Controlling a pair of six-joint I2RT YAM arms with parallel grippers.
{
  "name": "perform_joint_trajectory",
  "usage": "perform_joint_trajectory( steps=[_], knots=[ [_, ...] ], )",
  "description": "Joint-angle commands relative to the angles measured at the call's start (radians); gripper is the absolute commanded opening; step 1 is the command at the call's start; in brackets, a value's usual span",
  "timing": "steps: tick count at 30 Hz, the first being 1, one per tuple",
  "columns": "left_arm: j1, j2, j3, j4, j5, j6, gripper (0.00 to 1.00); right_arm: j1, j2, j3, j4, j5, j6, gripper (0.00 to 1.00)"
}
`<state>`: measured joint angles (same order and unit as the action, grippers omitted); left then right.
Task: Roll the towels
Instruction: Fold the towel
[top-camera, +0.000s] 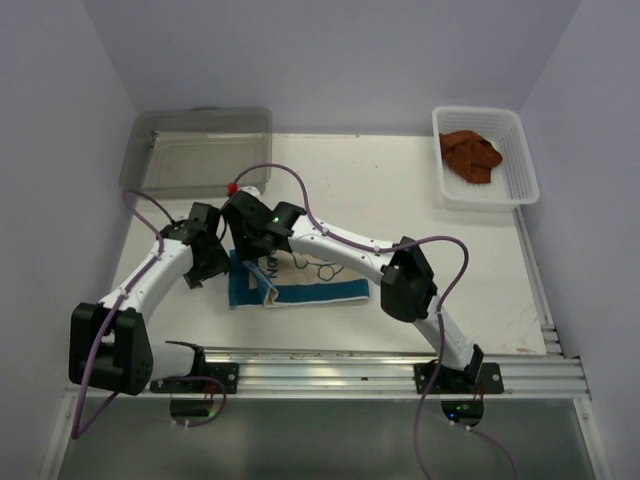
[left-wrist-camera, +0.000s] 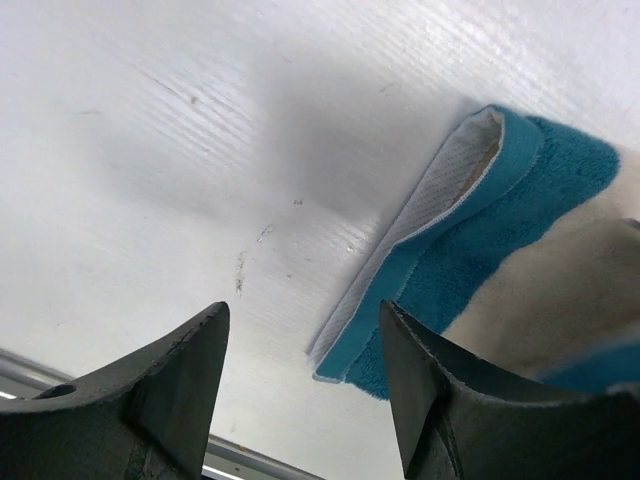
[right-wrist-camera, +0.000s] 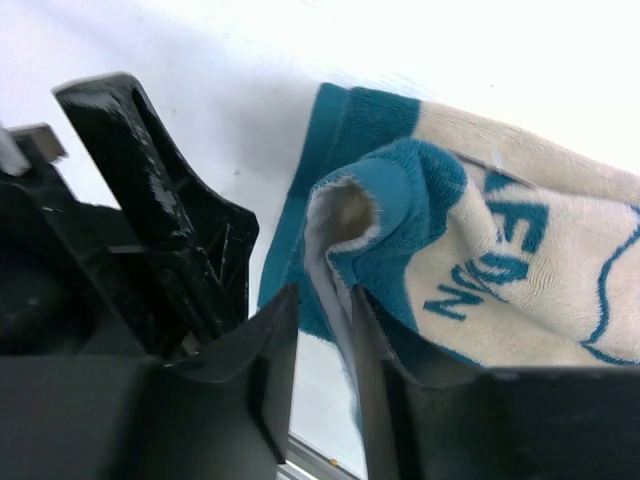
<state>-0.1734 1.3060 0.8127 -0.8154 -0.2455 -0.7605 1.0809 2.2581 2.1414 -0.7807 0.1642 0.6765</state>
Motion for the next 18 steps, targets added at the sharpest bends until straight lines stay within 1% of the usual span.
perform_joint_trajectory(
  steps=[1,2,3,4,6,8,10,11,12,13,14,16,17,18],
  knots=[
    [0.012,-0.062,0.078,-0.073,-0.074,-0.051,0.66,0.008,0.017,0.049,0.044,-0.064,0.003,0.34],
    [0.017,-0.065,0.095,-0.080,-0.077,-0.053,0.66,0.010,0.018,0.054,0.049,-0.075,0.000,0.38],
    [0.020,-0.073,0.103,-0.090,-0.078,-0.053,0.66,0.011,0.018,0.066,0.054,-0.087,-0.003,0.45],
    [0.025,-0.083,0.112,-0.102,-0.081,-0.050,0.66,0.014,0.017,0.075,0.049,-0.100,-0.008,0.50],
    [0.035,-0.097,0.138,-0.110,-0.086,-0.043,0.66,0.016,0.011,0.095,0.037,-0.100,-0.015,0.52],
    [0.043,-0.108,0.163,-0.123,-0.089,-0.037,0.66,0.016,-0.026,0.083,0.021,-0.080,-0.025,0.51],
    [0.045,-0.111,0.172,-0.117,-0.081,-0.024,0.66,0.011,-0.074,0.013,0.024,-0.045,-0.038,0.49],
    [0.045,-0.111,0.172,-0.114,-0.075,-0.017,0.66,0.008,-0.139,-0.023,0.027,0.001,-0.040,0.48],
    [0.045,-0.109,0.171,-0.105,-0.058,-0.010,0.65,-0.012,-0.175,-0.119,0.038,0.014,-0.040,0.48],
    [0.045,-0.106,0.166,-0.085,-0.046,0.016,0.65,-0.027,-0.221,-0.177,0.070,0.018,-0.028,0.48],
    [0.043,-0.105,0.155,-0.071,-0.034,0.029,0.64,-0.048,-0.302,-0.307,0.096,0.002,-0.019,0.47],
    [0.040,-0.105,0.134,-0.023,0.011,0.074,0.63,-0.116,-0.386,-0.440,0.158,-0.014,-0.006,0.45],
    [0.035,-0.106,0.128,-0.004,0.026,0.093,0.61,-0.137,-0.450,-0.553,0.167,-0.012,-0.003,0.43],
    [0.028,-0.111,0.118,0.019,0.058,0.111,0.59,-0.182,-0.478,-0.604,0.169,-0.014,0.001,0.42]
  ],
)
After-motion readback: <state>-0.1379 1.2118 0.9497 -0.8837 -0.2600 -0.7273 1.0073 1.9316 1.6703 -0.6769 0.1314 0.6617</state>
